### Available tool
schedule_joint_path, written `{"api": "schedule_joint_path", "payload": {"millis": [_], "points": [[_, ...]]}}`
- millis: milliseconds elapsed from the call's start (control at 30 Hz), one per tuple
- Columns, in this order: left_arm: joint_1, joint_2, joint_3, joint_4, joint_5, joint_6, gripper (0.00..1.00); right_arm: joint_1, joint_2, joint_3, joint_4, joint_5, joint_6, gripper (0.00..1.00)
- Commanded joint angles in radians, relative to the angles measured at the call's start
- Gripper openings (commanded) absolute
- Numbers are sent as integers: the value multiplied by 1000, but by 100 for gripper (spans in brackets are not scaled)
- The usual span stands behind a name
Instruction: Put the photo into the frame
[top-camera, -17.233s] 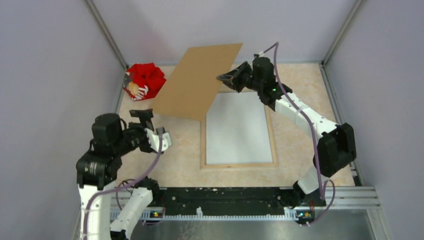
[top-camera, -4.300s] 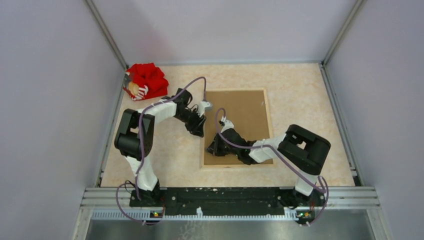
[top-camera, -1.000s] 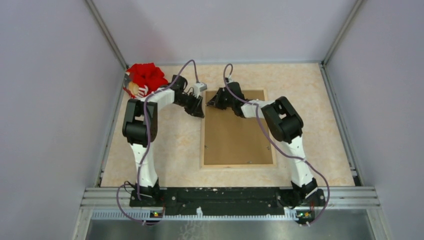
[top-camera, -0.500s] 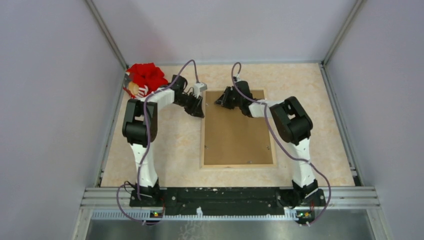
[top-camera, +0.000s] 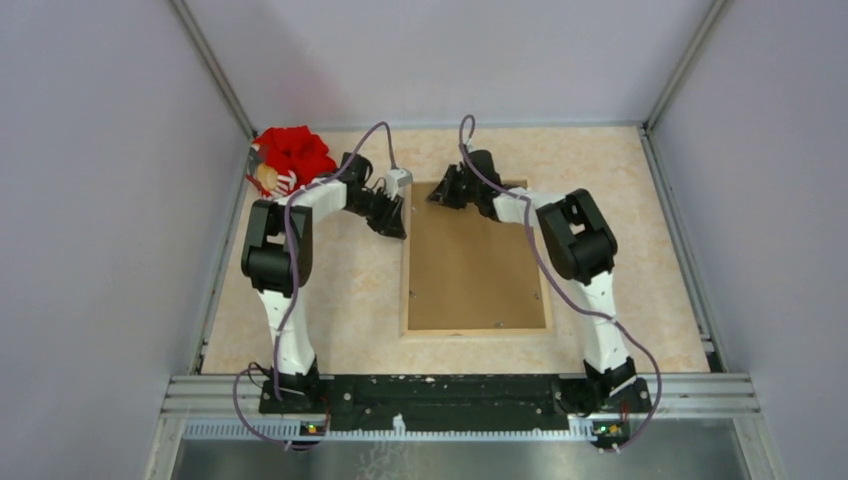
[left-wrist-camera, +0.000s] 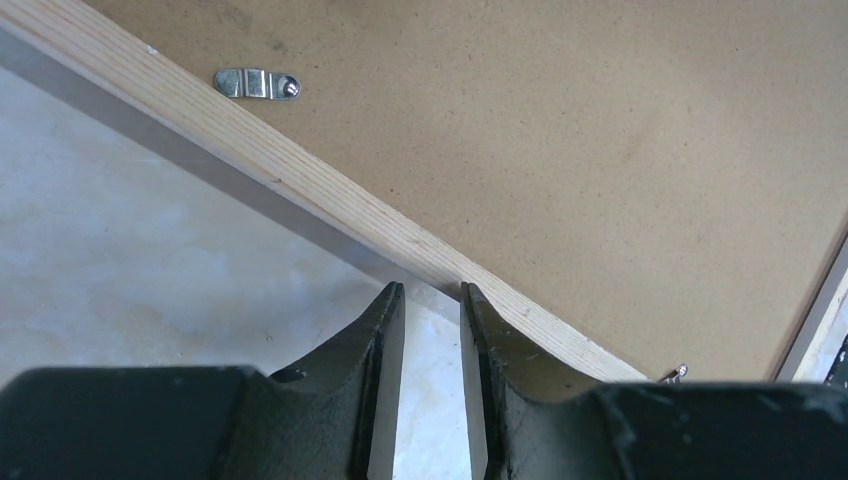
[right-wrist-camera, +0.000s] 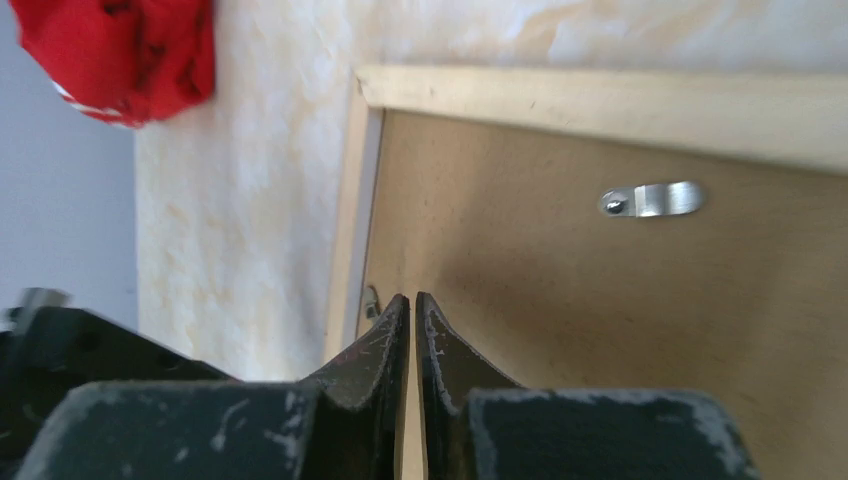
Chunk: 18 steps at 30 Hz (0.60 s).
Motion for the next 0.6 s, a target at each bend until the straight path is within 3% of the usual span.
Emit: {"api": "schedule_joint_path", "payload": {"millis": [0, 567], "points": [[6, -7, -22, -33, -42, 39, 33, 47, 88, 87, -82, -49, -34, 5], [6, -5, -17, -28, -35, 32, 33, 68, 137, 154, -136, -90, -59, 2]]}}
